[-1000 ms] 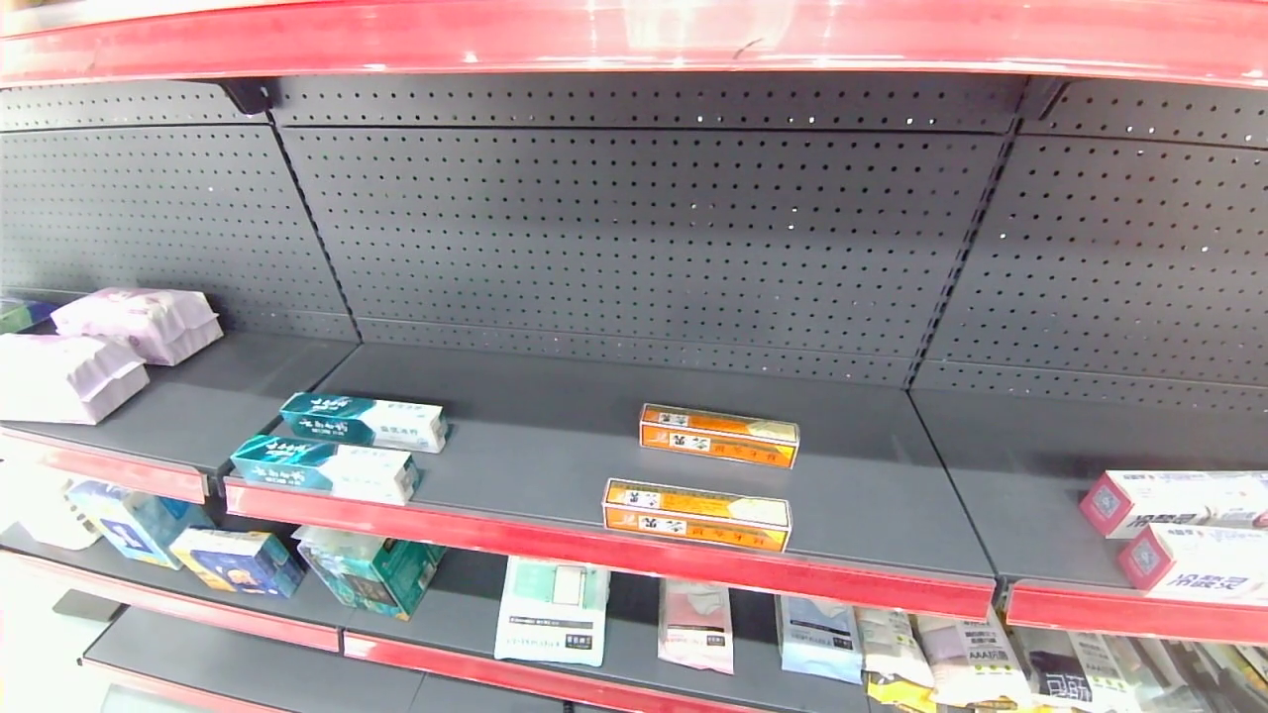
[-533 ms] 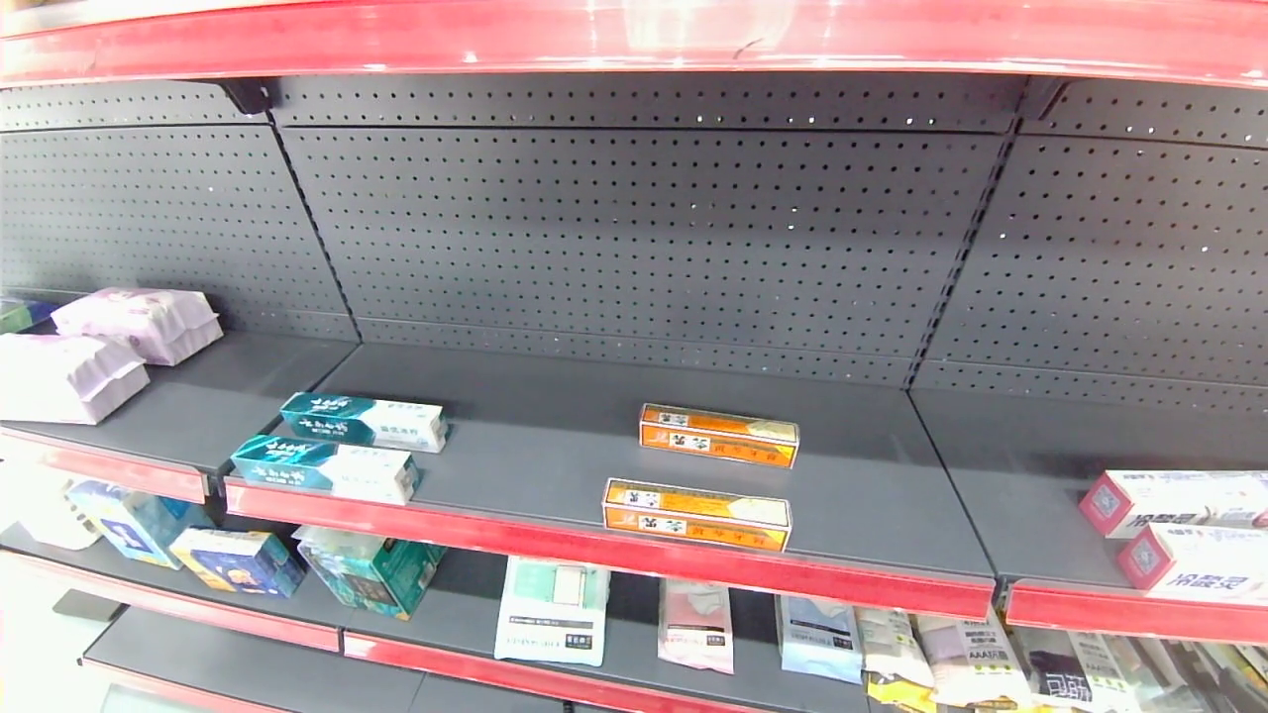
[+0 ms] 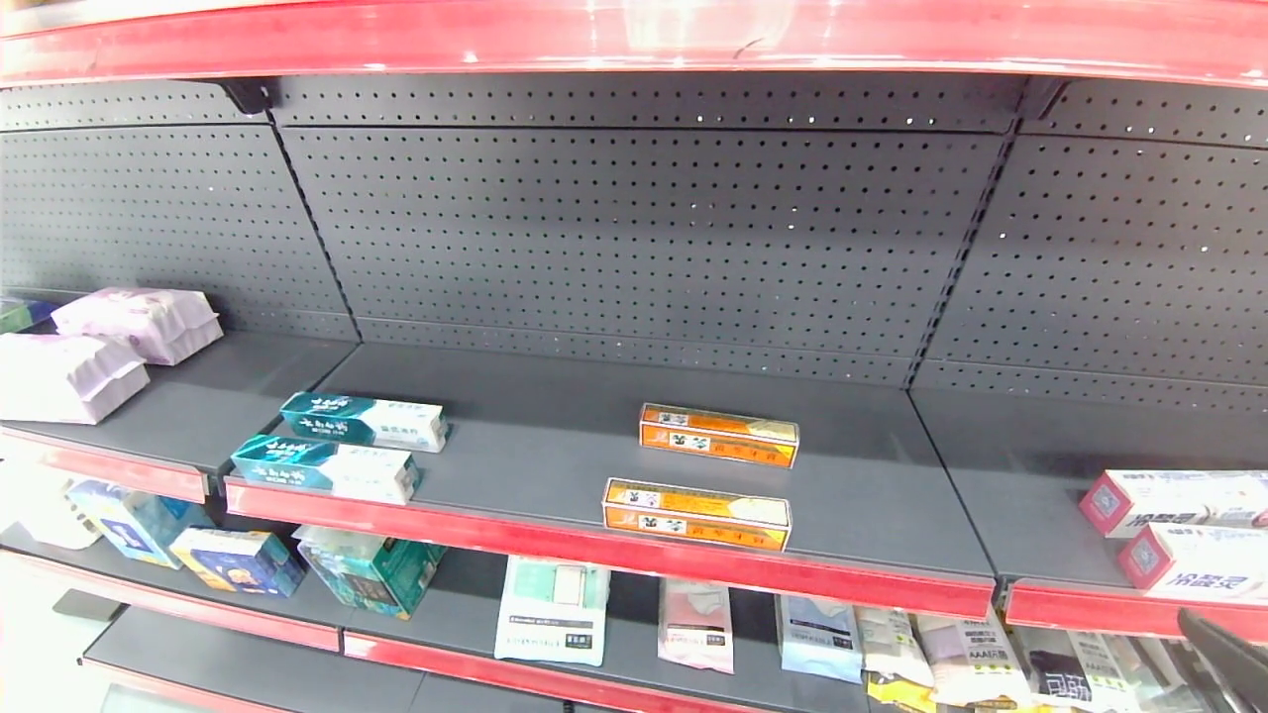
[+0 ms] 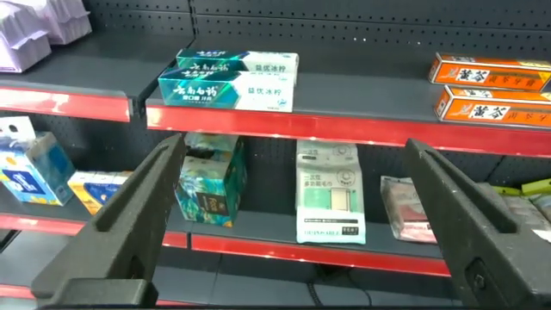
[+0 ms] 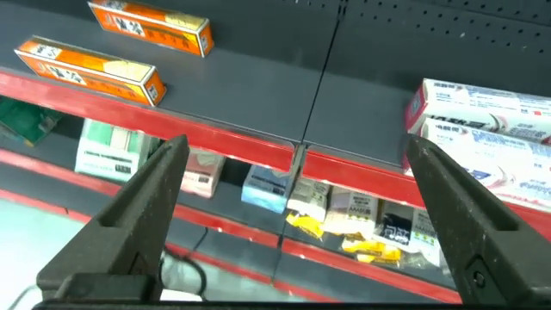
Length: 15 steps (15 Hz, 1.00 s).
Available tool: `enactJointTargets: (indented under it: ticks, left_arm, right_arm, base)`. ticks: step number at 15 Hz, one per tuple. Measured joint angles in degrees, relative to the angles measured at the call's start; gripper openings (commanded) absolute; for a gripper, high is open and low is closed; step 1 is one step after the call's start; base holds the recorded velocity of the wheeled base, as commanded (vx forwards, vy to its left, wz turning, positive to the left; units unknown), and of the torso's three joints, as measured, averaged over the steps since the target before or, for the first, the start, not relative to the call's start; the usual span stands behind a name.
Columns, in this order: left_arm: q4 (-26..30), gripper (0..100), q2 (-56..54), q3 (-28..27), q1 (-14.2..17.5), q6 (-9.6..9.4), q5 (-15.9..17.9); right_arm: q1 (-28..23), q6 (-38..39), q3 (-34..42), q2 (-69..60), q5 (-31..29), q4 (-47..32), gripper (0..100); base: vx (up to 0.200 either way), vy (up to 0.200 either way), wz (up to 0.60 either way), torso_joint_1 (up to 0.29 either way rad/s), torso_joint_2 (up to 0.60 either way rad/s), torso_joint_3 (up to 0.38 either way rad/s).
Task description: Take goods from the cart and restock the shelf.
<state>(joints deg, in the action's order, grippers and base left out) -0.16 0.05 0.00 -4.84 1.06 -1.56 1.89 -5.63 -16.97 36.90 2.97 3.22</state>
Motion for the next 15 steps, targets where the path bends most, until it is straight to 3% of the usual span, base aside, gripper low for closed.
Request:
enactJointTargets:
  ticks: [11,15]
  left_arm:
    - [0.0,100,0.0,0.0,0.0,-0.05,0.0]
    - [0.0,100,0.0,0.0,0.0,-0.05,0.0]
  right_arm:
    - [3.1,-2.2,-8.4,33.6,-0.7,0.0,100]
    - [4.3,1.9,-12.7,44.4,-0.8,0.2,100]
  base:
    - [0.0,0.0,0.0,0.0,0.0,0.0]
    - [0.0,0.0,0.0,0.0,0.0,0.0]
